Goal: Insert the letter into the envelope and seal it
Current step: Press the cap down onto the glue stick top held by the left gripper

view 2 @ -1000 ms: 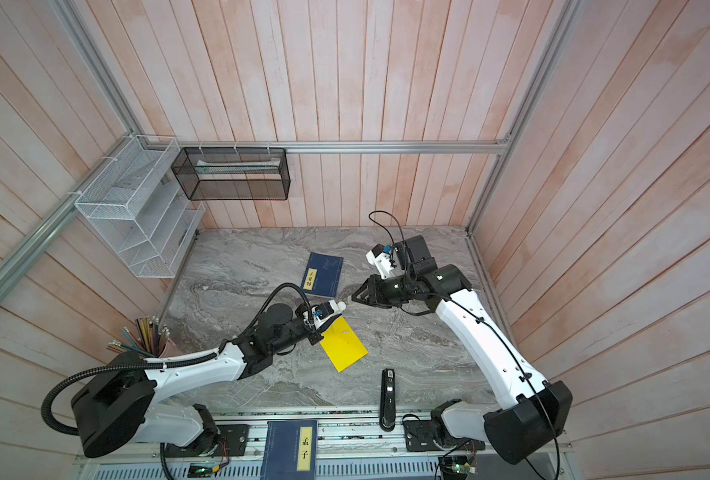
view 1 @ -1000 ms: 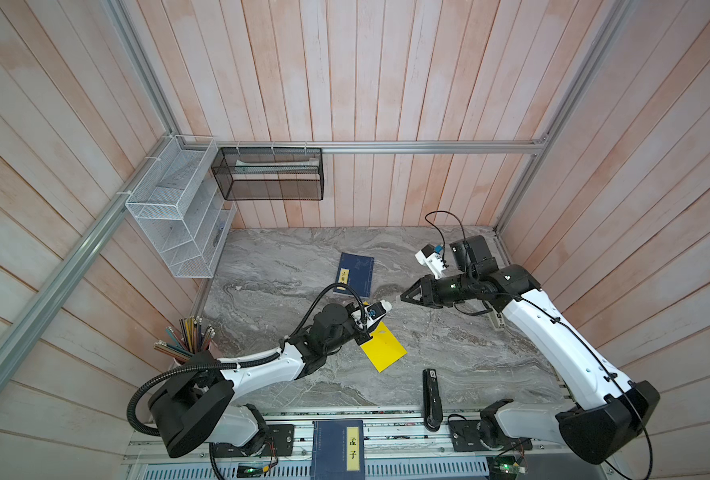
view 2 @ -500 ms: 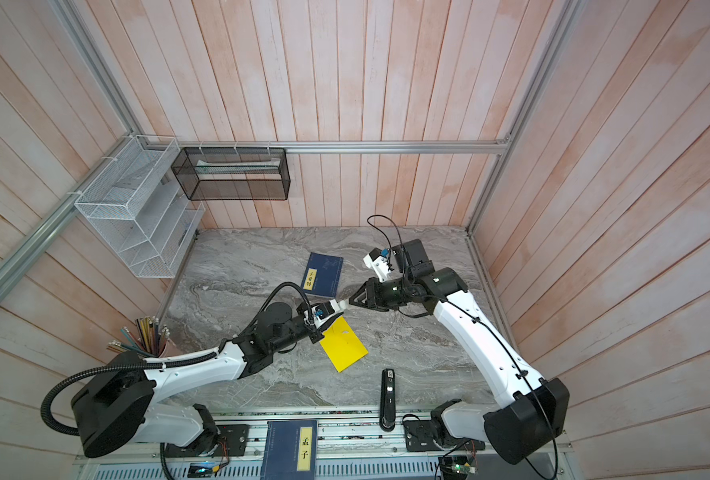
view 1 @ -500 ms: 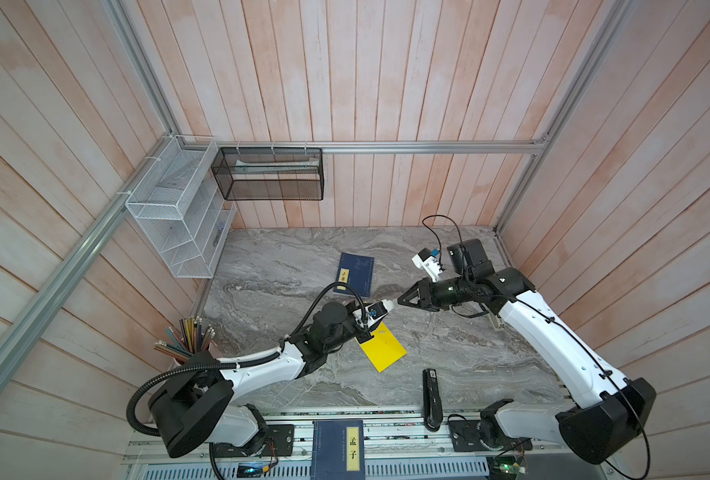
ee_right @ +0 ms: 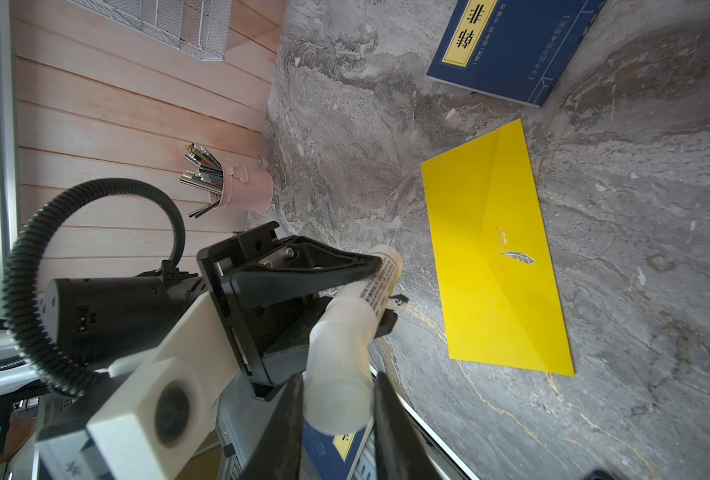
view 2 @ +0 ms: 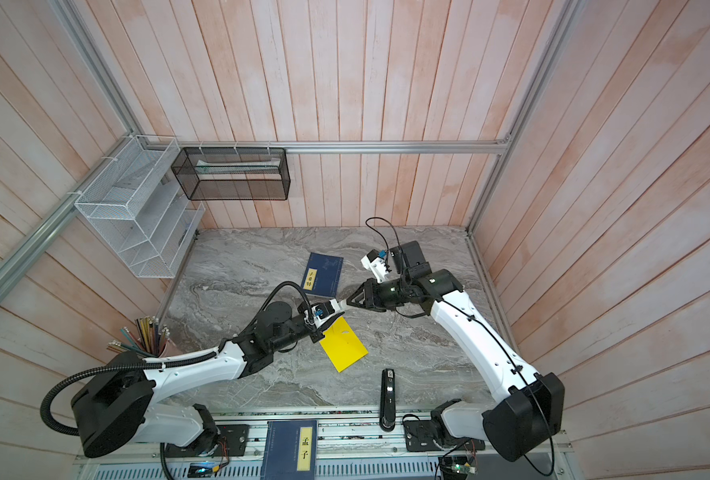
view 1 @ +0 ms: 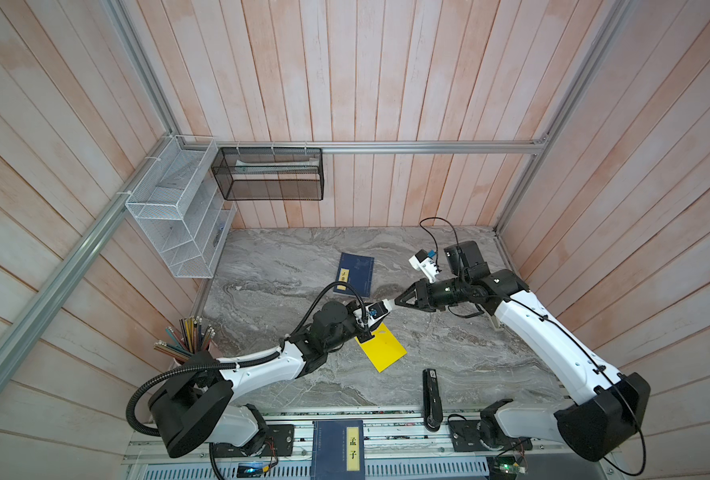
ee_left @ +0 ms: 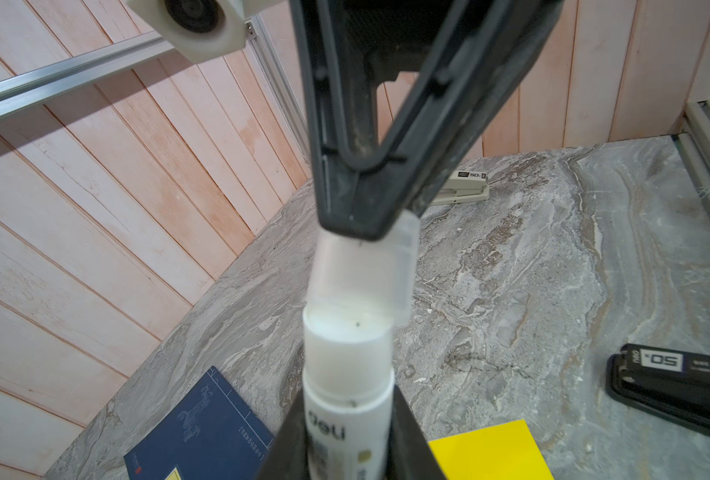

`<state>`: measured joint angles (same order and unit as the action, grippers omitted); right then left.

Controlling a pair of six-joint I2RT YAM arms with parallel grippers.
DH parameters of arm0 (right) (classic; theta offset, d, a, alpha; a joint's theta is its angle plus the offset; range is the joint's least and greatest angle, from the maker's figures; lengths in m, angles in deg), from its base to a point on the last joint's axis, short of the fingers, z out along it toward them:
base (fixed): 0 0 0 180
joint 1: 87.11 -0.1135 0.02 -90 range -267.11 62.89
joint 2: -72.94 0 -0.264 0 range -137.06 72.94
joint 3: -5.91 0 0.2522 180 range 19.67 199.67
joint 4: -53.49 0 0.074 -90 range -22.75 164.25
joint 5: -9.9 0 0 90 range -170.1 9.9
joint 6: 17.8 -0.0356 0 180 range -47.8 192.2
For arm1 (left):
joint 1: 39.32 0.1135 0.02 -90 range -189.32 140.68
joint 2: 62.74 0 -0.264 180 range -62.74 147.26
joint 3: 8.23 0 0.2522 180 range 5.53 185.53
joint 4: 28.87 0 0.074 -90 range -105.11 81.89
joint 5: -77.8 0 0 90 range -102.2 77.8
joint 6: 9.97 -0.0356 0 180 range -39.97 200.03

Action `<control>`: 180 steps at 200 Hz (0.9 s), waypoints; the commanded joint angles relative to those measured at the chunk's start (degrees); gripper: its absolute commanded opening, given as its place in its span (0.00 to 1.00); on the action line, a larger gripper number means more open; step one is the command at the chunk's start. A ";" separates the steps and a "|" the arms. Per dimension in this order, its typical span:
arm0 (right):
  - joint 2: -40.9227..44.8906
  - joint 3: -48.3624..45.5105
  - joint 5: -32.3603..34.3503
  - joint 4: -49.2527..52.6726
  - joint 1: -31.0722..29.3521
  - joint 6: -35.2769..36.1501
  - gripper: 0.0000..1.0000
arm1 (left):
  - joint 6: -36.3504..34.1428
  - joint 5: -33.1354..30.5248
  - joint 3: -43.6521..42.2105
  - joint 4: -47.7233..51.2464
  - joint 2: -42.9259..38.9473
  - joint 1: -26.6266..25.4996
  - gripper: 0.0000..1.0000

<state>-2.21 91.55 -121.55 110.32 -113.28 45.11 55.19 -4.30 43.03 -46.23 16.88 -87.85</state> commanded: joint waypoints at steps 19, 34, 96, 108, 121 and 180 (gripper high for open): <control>-0.34 -1.03 -2.30 -1.48 -0.28 -0.42 0.26 | 0.31 1.24 1.75 -1.15 -0.25 0.09 0.00; -0.26 -1.13 -2.88 -2.04 -0.28 -0.66 0.26 | 0.45 1.33 1.76 -1.14 -0.25 0.13 0.00; -1.13 -0.19 -2.21 -1.30 -1.42 0.04 0.26 | 0.76 2.02 2.94 0.02 0.51 0.11 0.00; -1.13 0.21 -2.21 -1.37 -1.42 0.02 0.26 | 0.61 2.12 3.04 0.44 0.63 0.04 0.00; -1.29 0.86 -2.32 -1.30 -1.42 -0.07 0.26 | 0.41 2.03 3.03 0.83 0.85 0.06 0.00; -3.30 3.66 0.60 1.50 -2.54 1.40 0.26 | -0.49 1.83 3.11 2.35 0.89 -0.15 0.00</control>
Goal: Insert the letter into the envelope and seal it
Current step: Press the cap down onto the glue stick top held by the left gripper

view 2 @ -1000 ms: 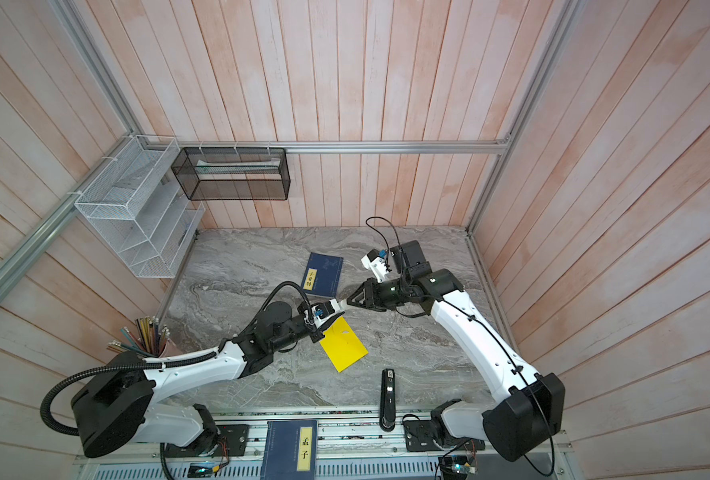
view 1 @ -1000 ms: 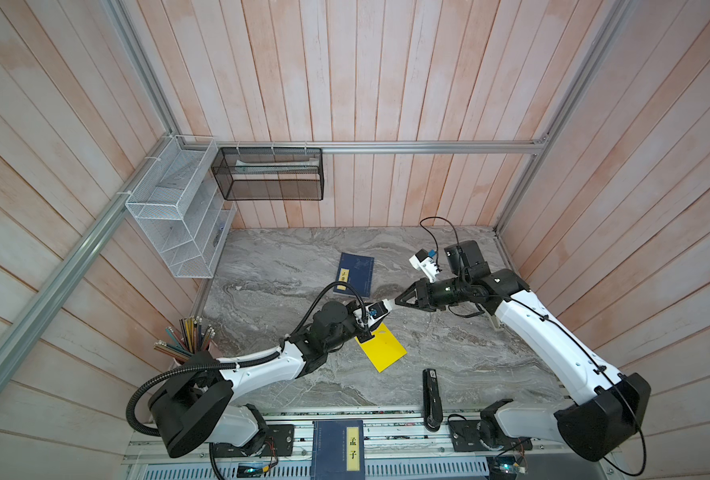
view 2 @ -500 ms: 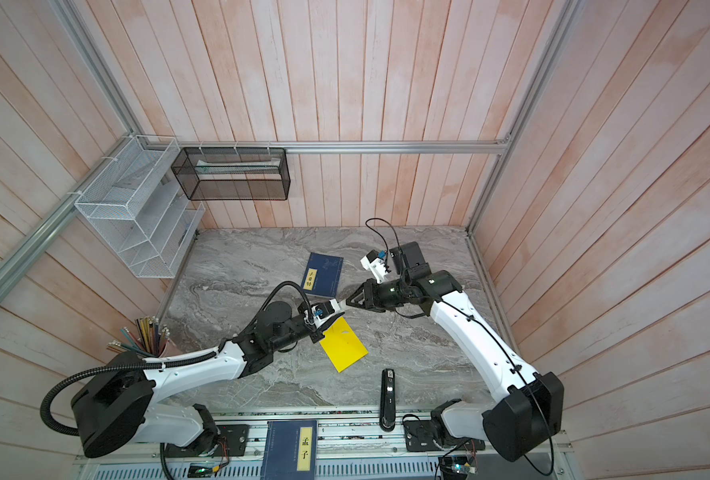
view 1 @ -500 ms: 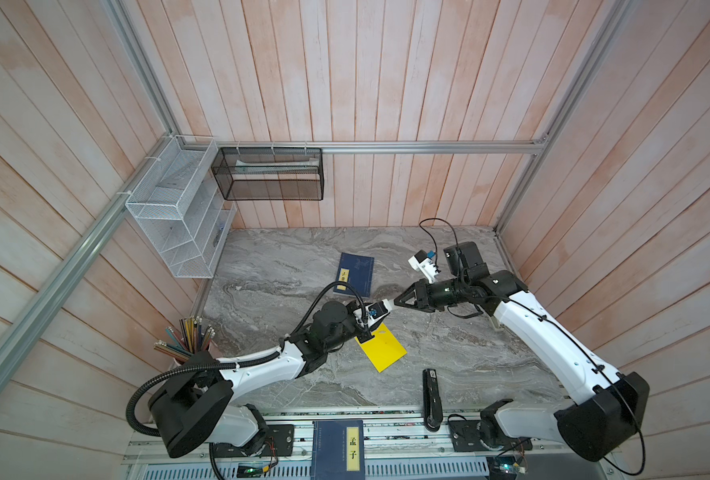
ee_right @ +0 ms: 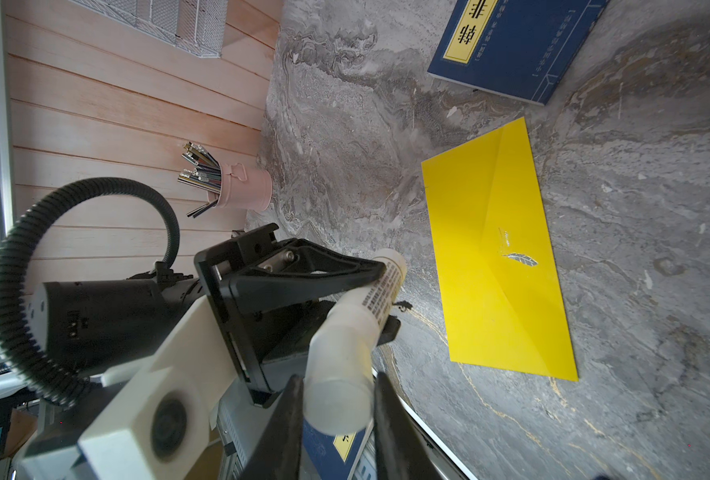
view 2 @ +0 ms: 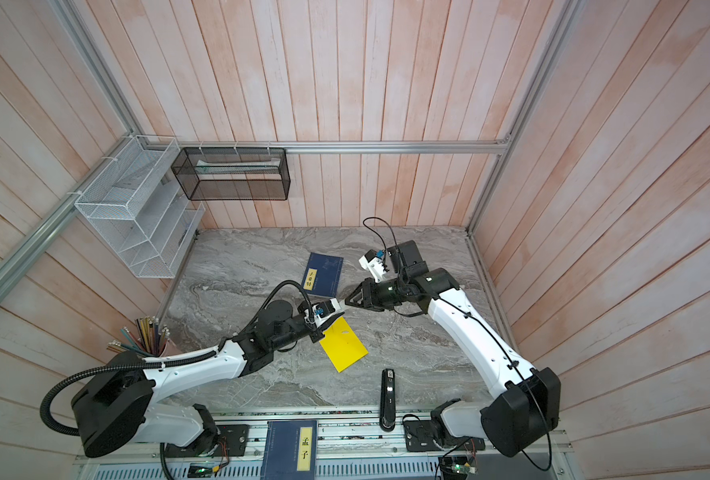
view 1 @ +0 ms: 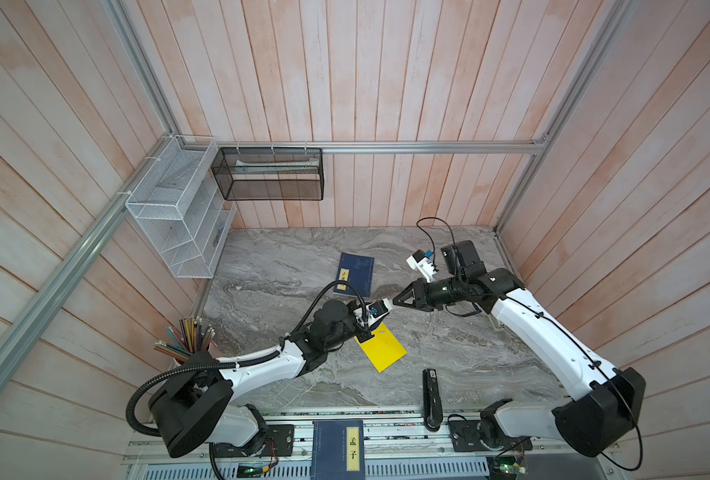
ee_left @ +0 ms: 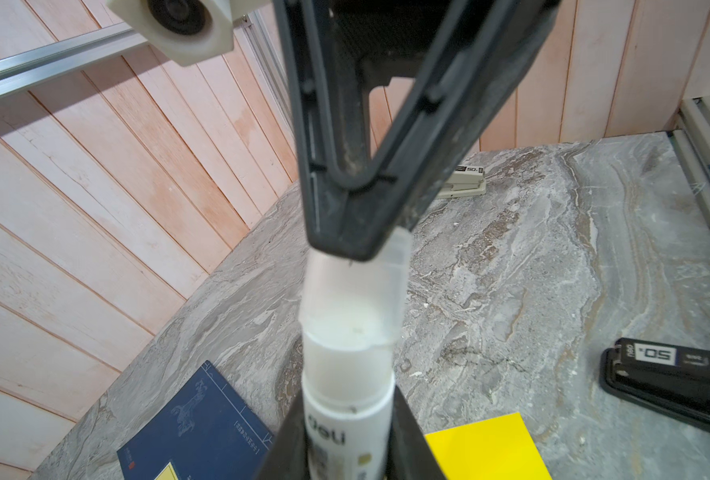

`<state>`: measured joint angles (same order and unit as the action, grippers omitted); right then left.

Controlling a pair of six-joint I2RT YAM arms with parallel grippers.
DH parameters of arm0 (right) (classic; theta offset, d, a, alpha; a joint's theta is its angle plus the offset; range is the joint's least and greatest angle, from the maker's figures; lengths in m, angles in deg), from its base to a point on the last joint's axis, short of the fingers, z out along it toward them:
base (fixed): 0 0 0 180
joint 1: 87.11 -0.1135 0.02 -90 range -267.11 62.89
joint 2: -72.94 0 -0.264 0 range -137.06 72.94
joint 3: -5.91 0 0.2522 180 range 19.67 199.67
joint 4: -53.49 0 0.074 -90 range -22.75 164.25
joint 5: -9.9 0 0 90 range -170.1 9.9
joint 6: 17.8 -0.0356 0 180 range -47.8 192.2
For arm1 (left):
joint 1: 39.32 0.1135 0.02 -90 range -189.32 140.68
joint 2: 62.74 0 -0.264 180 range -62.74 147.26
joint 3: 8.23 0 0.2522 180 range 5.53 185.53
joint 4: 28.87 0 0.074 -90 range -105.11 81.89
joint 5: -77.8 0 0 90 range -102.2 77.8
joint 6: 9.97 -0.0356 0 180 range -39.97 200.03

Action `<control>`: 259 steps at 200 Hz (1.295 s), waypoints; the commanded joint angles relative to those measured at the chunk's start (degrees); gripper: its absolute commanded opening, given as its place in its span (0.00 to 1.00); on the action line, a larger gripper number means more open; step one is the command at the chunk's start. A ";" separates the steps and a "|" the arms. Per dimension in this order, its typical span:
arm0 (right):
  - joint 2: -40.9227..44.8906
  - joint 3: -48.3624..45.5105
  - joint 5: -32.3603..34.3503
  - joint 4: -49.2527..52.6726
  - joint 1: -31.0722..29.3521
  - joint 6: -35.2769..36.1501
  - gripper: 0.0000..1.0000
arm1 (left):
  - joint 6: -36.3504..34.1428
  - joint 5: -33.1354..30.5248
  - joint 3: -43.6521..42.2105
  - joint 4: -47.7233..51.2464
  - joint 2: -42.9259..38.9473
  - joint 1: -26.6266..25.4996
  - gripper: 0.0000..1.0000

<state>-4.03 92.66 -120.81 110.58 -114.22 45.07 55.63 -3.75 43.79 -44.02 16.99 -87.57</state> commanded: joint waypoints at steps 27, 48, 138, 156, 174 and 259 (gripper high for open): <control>-2.44 3.45 0.72 1.98 -2.45 1.80 0.26 | -1.07 1.22 2.44 0.32 0.71 -0.44 0.00; -2.60 3.91 0.33 1.67 -3.02 1.57 0.26 | -1.01 1.13 2.52 0.43 0.83 -0.43 0.00; -4.44 7.85 5.29 5.73 -5.17 2.52 0.26 | -1.06 1.31 3.22 1.65 1.14 -0.52 0.00; -5.08 8.81 6.87 6.63 -5.84 2.70 0.26 | -1.05 1.31 3.33 1.90 1.05 -0.60 0.00; -5.81 9.52 8.15 7.53 -6.30 2.96 0.26 | -1.01 1.31 3.39 1.92 1.03 -0.62 0.00; -7.83 12.08 17.50 9.97 -9.13 2.19 0.26 | -0.14 1.63 3.16 1.21 -0.23 -0.62 0.00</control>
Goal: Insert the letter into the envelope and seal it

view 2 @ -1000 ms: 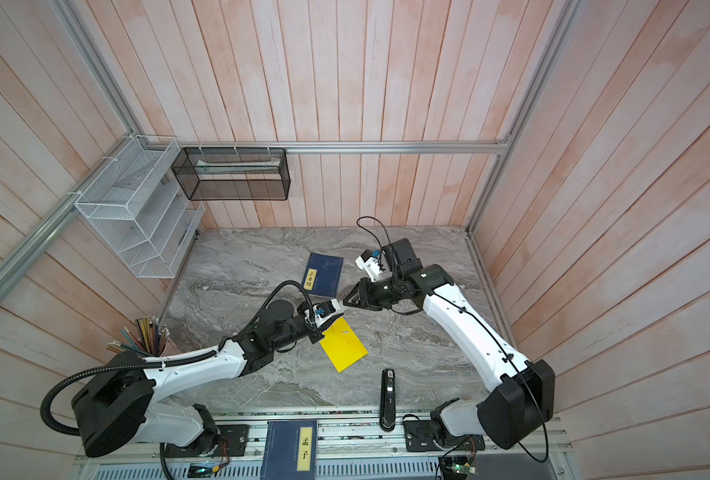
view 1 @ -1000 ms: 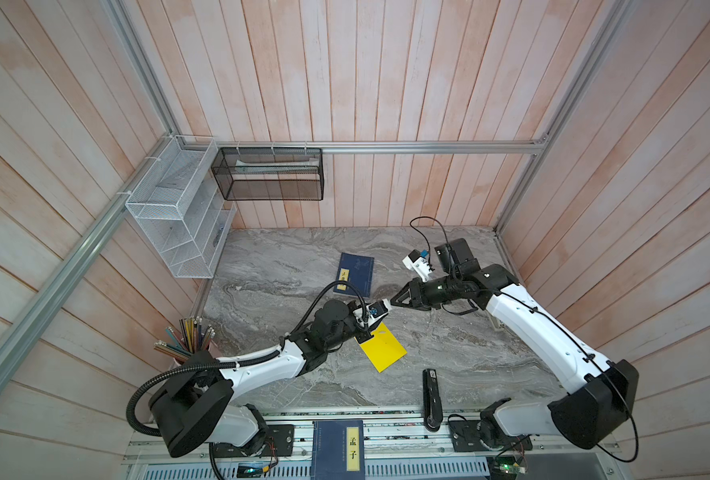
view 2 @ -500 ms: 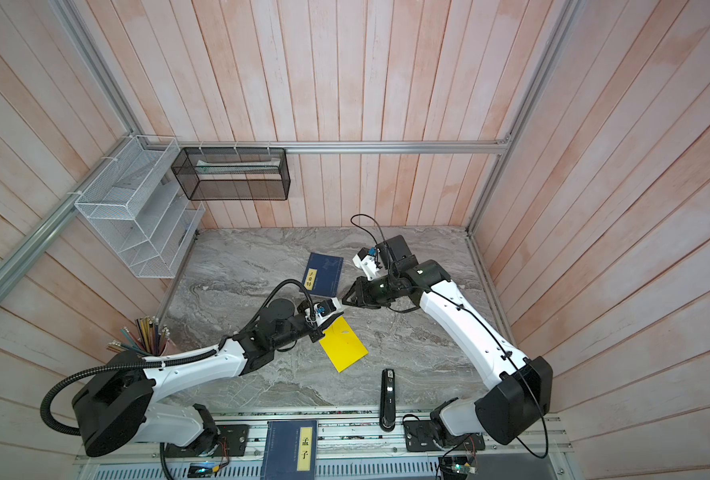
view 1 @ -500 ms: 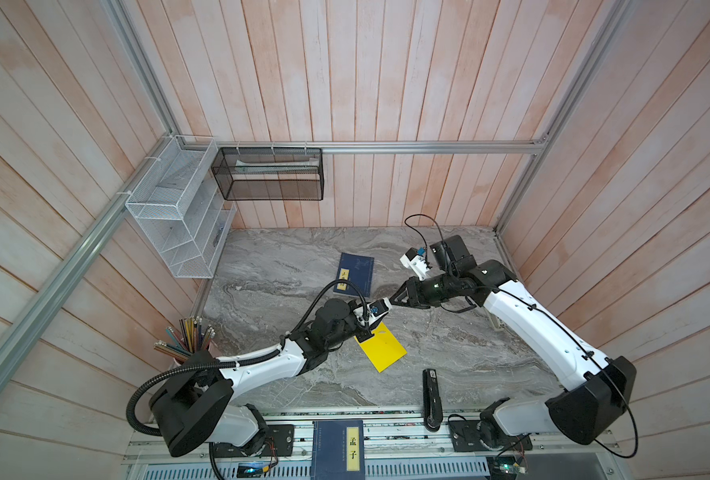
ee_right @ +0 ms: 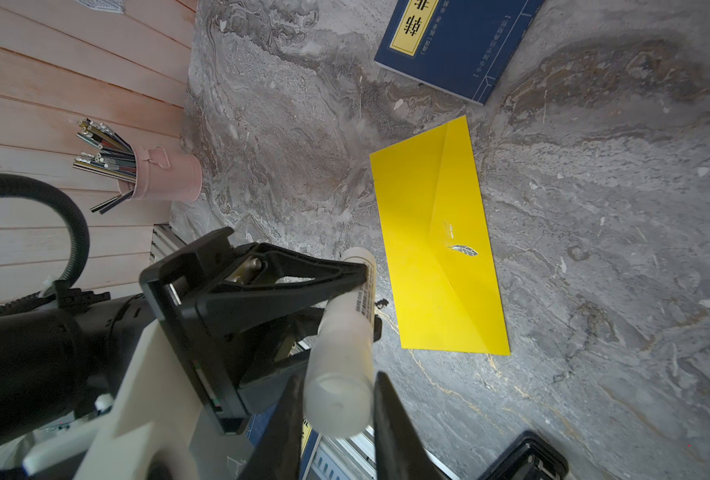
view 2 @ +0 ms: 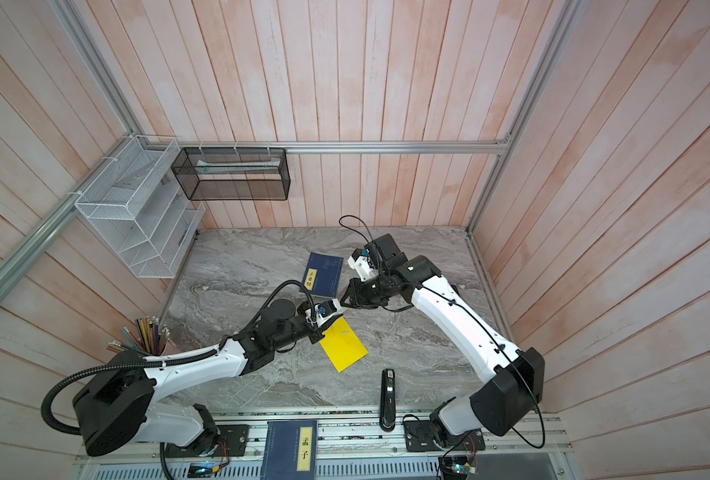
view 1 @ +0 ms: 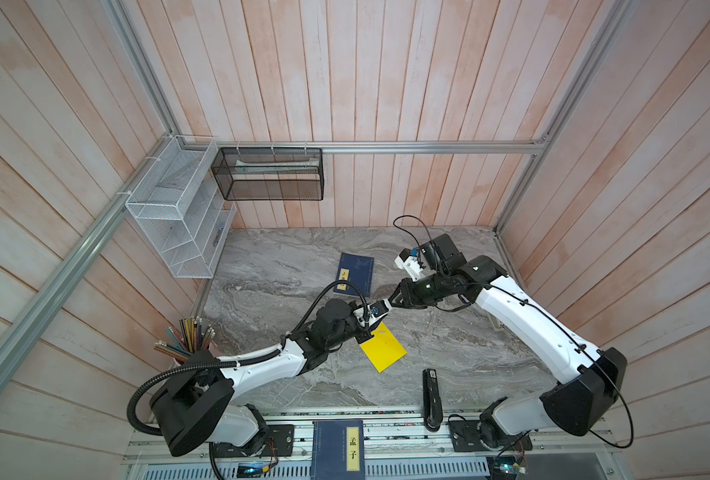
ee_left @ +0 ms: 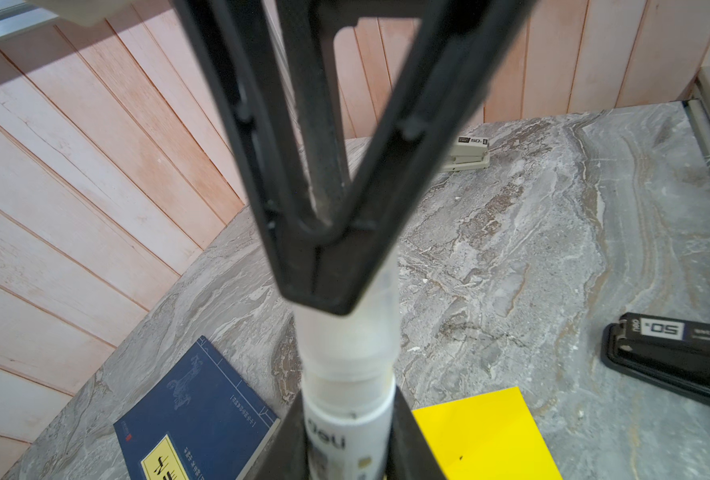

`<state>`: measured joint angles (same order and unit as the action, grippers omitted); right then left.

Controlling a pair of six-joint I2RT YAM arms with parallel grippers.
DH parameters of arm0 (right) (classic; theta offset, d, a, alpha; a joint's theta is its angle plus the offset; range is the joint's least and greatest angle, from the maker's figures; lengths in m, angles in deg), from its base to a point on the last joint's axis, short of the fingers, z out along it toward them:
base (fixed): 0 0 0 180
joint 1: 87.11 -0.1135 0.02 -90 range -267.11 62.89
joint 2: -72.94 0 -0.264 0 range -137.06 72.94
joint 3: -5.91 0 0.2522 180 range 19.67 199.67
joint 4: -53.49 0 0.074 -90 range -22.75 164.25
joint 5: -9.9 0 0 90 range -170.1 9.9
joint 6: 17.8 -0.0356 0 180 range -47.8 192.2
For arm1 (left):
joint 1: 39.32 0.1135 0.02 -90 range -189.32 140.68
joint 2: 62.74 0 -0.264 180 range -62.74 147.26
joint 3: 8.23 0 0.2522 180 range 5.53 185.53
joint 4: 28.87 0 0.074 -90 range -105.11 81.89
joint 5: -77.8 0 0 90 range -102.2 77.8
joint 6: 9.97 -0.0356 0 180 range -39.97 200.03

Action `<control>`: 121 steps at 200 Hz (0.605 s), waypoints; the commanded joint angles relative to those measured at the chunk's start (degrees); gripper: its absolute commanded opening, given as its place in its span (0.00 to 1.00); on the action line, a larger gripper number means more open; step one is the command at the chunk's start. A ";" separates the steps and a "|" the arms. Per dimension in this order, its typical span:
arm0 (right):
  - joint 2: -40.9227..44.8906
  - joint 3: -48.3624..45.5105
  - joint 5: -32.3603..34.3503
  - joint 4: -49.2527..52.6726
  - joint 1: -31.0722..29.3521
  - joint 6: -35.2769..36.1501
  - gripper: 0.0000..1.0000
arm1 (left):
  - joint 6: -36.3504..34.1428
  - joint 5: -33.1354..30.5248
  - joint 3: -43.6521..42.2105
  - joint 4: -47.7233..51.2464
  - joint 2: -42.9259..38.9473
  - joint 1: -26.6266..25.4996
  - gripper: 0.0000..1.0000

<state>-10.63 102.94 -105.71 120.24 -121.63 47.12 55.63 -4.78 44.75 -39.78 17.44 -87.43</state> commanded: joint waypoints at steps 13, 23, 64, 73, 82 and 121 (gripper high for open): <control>-1.38 1.90 3.49 0.20 -2.19 -0.36 0.26 | 0.31 2.84 2.00 -3.34 -1.06 -0.71 0.00; -1.57 2.07 4.45 0.27 -2.63 -0.58 0.26 | 0.62 2.87 1.99 -3.68 -1.47 -0.75 0.00; -1.90 1.77 5.91 -0.88 -3.87 -1.71 0.25 | 1.63 3.12 1.54 -4.51 -3.08 -0.70 0.00; -2.11 1.73 6.09 -0.93 -3.98 -1.81 0.26 | 1.72 3.19 1.56 -4.52 -3.36 -0.75 0.00; -2.29 1.64 6.18 -1.09 -4.19 -1.90 0.25 | 1.78 3.30 1.49 -4.51 -3.69 -0.69 0.00; -2.91 1.05 5.06 -1.74 -4.55 -2.25 0.25 | 1.98 3.60 0.89 -5.51 -4.85 -0.75 0.00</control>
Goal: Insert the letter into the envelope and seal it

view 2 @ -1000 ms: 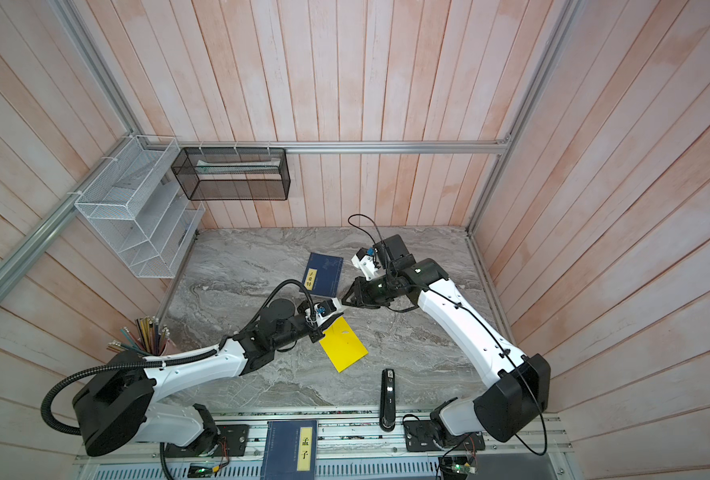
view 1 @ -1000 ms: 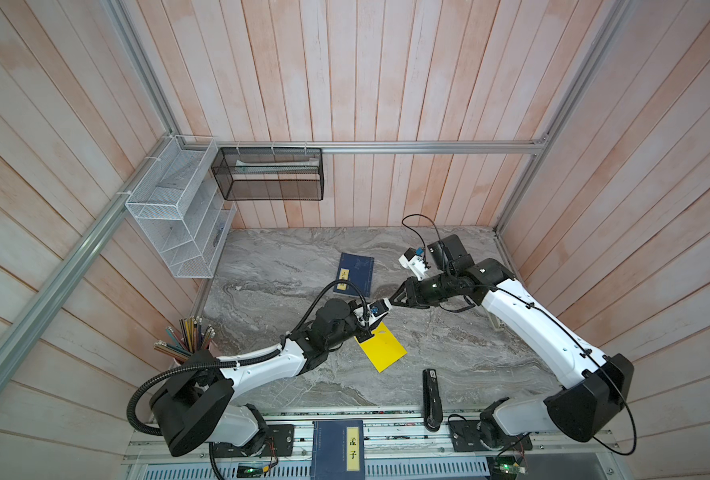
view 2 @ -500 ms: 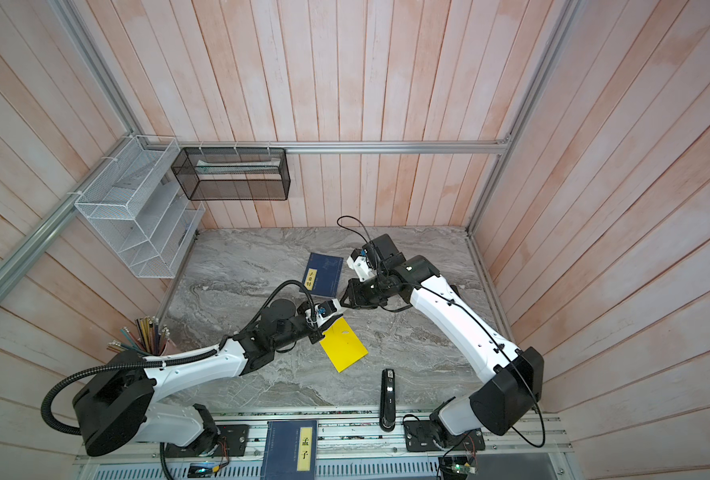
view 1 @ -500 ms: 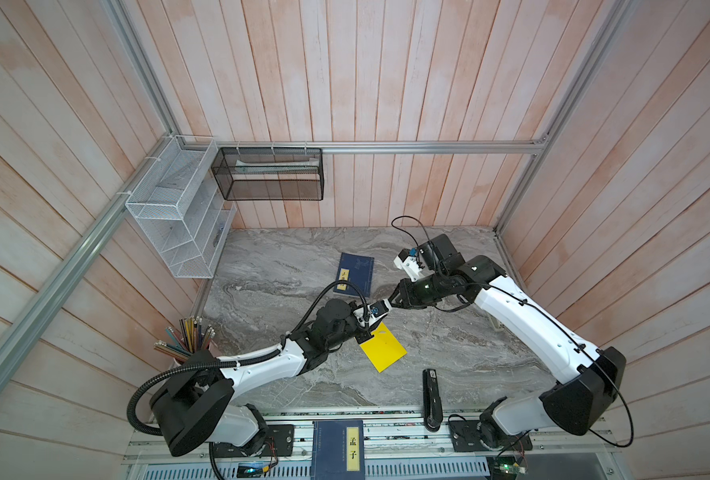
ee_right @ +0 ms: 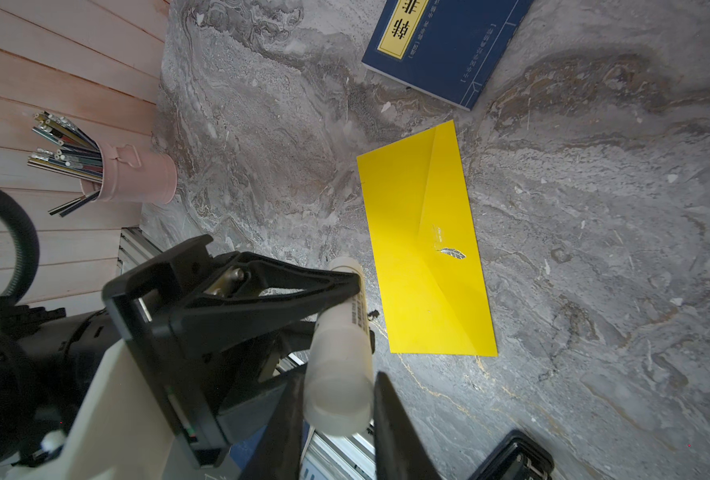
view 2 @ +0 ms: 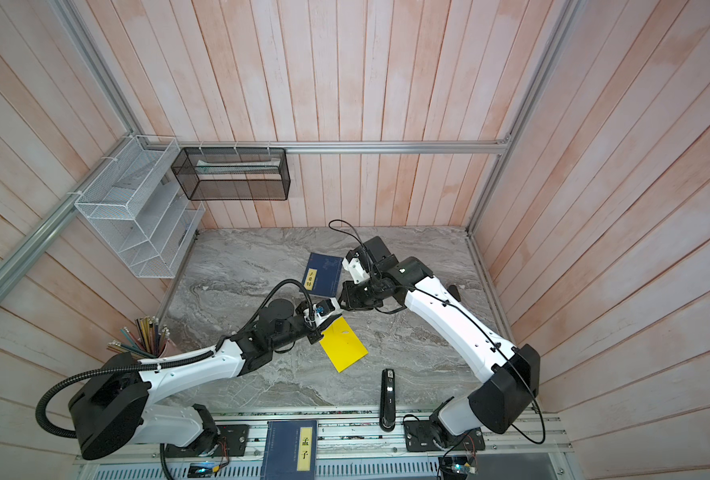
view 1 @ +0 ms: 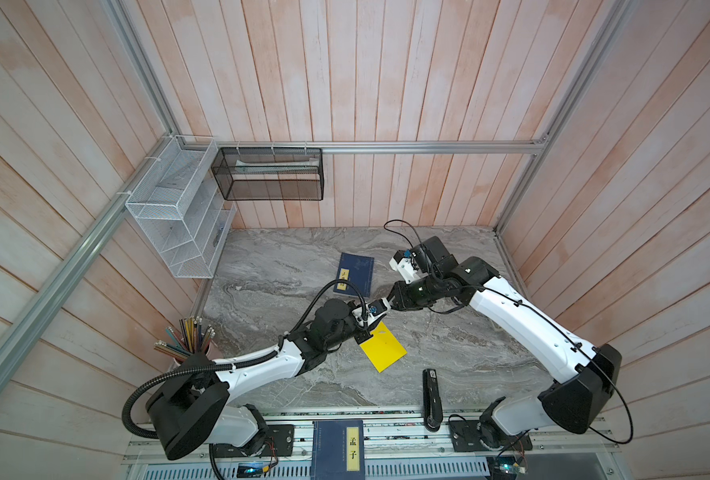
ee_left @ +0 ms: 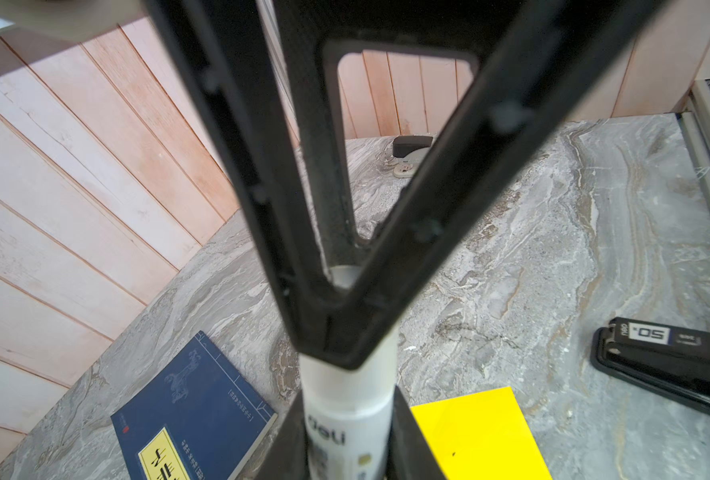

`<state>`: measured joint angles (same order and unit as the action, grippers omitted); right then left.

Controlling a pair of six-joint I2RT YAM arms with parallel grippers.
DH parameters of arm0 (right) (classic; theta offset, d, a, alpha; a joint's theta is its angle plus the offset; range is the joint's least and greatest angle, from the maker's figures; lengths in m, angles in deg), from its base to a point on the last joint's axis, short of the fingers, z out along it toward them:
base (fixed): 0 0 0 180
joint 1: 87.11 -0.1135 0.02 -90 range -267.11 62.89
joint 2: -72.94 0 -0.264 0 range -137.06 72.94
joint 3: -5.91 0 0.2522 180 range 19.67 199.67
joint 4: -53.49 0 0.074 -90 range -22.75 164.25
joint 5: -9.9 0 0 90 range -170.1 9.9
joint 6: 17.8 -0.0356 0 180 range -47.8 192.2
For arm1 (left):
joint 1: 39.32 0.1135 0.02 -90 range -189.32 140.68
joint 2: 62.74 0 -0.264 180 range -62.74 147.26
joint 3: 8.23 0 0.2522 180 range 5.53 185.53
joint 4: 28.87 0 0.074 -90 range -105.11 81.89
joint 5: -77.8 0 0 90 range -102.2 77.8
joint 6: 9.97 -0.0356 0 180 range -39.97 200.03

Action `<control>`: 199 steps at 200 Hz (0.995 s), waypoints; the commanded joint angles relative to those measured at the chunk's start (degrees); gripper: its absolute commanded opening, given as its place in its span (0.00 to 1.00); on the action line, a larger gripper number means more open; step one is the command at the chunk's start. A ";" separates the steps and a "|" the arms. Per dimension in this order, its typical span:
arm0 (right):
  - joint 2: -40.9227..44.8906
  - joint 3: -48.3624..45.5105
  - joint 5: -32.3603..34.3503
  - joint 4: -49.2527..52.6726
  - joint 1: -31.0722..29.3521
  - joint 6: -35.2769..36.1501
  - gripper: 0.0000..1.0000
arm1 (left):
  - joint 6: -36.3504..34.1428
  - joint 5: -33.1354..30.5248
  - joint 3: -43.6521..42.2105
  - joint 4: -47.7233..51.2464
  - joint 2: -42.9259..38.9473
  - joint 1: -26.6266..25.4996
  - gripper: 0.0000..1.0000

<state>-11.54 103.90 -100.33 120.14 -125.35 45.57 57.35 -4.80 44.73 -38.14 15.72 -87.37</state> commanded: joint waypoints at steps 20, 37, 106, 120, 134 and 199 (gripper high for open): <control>-2.34 -0.36 -0.86 -2.17 -0.93 -0.96 0.24 | 0.62 3.68 0.11 -8.85 -3.82 -0.81 0.00; -2.44 -0.55 -1.30 -2.67 -0.90 -1.14 0.23 | 0.75 3.68 -0.04 -9.31 -4.34 -0.80 0.00; -3.58 0.09 -0.54 -1.75 -1.08 -0.53 0.24 | -0.42 3.17 0.25 -8.04 -5.24 -0.90 0.00; -3.34 0.82 -0.32 -1.67 -1.07 -0.44 0.26 | -0.23 3.14 -0.07 -7.83 -5.32 -0.90 0.00; -3.00 1.49 0.15 -1.45 -1.08 -0.48 0.27 | 0.04 3.14 -0.33 -7.75 -5.29 -0.90 0.00; -3.22 4.28 1.63 -0.19 -0.70 -0.35 0.31 | -0.48 2.97 0.06 -5.55 -3.97 -0.89 0.00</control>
<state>-13.16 106.48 -101.07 120.90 -125.87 45.20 57.99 -6.22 43.44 -37.72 13.10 -87.22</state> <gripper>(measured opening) 0.301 0.280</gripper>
